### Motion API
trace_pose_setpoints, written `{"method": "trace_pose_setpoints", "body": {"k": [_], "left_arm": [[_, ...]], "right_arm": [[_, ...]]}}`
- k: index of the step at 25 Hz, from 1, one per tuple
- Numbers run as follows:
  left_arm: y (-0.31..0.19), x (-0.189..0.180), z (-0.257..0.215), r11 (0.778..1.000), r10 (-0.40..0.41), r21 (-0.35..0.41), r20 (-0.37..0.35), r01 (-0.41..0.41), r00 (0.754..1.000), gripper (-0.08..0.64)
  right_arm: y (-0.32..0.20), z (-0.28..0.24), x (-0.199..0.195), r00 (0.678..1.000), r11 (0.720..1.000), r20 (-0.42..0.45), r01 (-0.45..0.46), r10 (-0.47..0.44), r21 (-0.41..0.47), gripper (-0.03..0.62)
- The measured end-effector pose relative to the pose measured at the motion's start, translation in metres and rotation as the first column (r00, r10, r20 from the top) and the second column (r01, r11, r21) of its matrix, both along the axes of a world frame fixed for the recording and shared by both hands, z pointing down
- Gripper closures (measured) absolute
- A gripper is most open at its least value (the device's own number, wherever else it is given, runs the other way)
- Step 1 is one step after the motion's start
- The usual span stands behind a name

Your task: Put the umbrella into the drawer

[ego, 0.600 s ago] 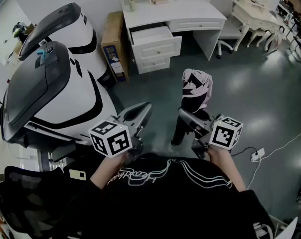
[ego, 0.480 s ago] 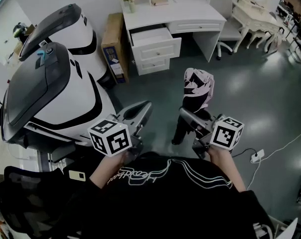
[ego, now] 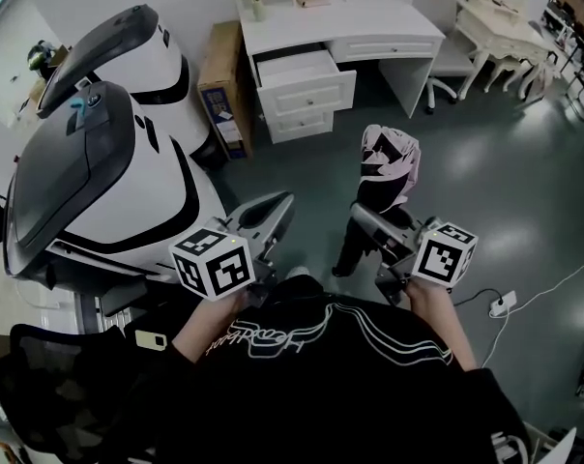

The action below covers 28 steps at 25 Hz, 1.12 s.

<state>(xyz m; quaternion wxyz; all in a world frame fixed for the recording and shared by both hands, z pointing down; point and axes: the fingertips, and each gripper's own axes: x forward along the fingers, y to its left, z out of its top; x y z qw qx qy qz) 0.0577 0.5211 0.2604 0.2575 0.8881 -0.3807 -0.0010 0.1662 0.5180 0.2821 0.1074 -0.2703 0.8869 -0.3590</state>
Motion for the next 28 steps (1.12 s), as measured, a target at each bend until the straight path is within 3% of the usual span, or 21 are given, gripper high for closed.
{"method": "trace_pose_setpoints", "body": {"k": [7, 13, 24, 28], "left_arm": [[-0.045, -0.008, 0.023, 1.000, -0.002, -0.024, -0.025, 0.001, 1.000, 0.538], [-0.117, -0.028, 0.041, 0.999, -0.004, -0.045, -0.048, 0.001, 0.999, 0.538], [-0.362, -0.088, 0.066, 0.991, 0.029, -0.132, -0.043, -0.034, 0.999, 0.538], [-0.451, -0.108, 0.068, 0.987, 0.060, -0.148, -0.049, -0.066, 0.997, 0.538]], "right_arm": [[-0.042, 0.030, -0.005, 1.000, 0.999, -0.031, -0.004, 0.002, -0.040, 0.367], [-0.114, 0.049, -0.021, 0.999, 0.997, -0.036, -0.013, 0.010, -0.075, 0.367], [-0.348, 0.066, -0.084, 0.999, 0.985, -0.033, -0.045, 0.040, -0.168, 0.367], [-0.437, 0.063, -0.111, 0.994, 0.985, -0.098, -0.055, 0.040, -0.166, 0.367]]}}
